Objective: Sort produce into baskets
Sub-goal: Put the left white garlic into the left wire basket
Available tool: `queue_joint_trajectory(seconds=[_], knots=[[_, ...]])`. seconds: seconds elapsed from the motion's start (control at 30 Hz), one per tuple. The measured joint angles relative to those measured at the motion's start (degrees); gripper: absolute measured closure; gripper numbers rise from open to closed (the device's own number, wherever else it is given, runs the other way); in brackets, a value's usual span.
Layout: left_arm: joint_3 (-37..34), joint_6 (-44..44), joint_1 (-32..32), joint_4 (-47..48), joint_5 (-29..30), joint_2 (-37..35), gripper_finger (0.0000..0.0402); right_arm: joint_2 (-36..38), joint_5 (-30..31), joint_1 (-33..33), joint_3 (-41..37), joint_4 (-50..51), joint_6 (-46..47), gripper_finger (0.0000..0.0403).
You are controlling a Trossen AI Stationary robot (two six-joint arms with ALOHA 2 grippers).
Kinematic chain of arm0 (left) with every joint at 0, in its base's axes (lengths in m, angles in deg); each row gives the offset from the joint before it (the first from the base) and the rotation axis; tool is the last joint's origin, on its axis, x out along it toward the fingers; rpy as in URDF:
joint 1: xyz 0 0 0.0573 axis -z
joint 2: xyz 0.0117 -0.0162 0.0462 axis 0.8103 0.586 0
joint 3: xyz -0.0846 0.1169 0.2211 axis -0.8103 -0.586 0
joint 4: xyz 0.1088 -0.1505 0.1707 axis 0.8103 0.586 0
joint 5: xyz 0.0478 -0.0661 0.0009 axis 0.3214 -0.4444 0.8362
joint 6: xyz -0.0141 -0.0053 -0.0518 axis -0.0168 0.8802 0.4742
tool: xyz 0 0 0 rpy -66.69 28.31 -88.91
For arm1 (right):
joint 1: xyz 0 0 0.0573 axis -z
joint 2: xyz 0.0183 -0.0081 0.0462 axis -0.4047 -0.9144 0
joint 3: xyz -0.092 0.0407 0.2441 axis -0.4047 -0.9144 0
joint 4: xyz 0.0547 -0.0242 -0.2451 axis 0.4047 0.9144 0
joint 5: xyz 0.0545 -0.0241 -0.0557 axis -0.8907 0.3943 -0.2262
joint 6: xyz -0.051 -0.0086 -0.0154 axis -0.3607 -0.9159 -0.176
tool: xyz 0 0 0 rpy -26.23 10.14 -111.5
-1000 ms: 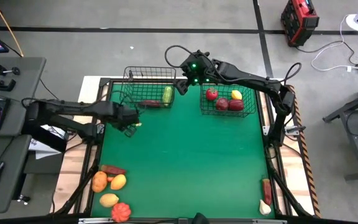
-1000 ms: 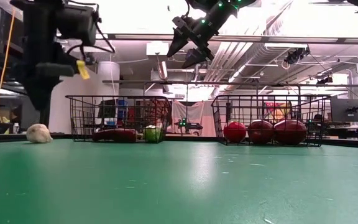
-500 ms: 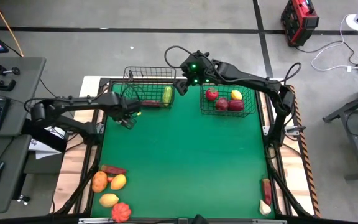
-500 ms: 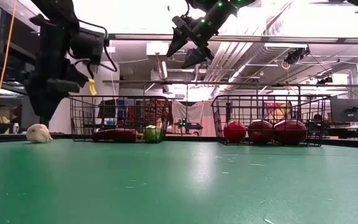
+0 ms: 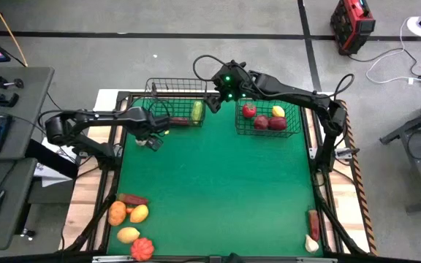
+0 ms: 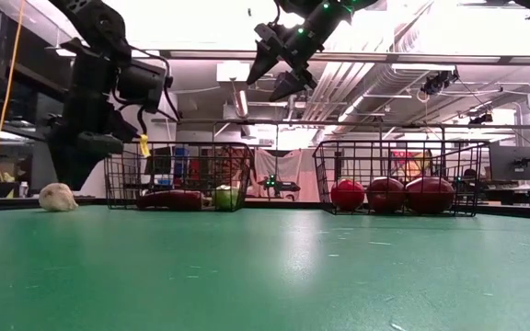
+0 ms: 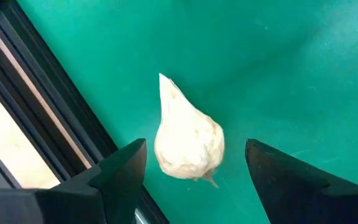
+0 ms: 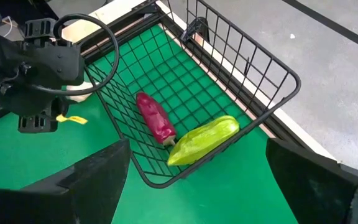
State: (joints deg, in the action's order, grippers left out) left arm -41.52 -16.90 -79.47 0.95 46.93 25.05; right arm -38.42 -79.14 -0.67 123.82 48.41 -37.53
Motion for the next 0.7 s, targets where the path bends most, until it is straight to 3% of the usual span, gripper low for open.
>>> queue_joint_trajectory(seconds=[0.33, 0.47, 0.7], knots=[[0.28, 0.43, 0.15, 0.18, -0.19, 0.07, 0.0137, 0.0, 0.0, 0.0, 0.0, 0.64, 0.02, 0.0034], [1.57, -0.19, 1.91, 0.45, 3.35, -2.22, 0.0137, 0.0, 0.0, -0.02, 0.0, 0.76, 0.02, 0.0034], [2.69, -8.75, 5.13, 0.53, 3.87, -8.75, 0.0137, 0.0, 0.02, -0.02, 0.0, 1.3, 0.02, 0.0034]])
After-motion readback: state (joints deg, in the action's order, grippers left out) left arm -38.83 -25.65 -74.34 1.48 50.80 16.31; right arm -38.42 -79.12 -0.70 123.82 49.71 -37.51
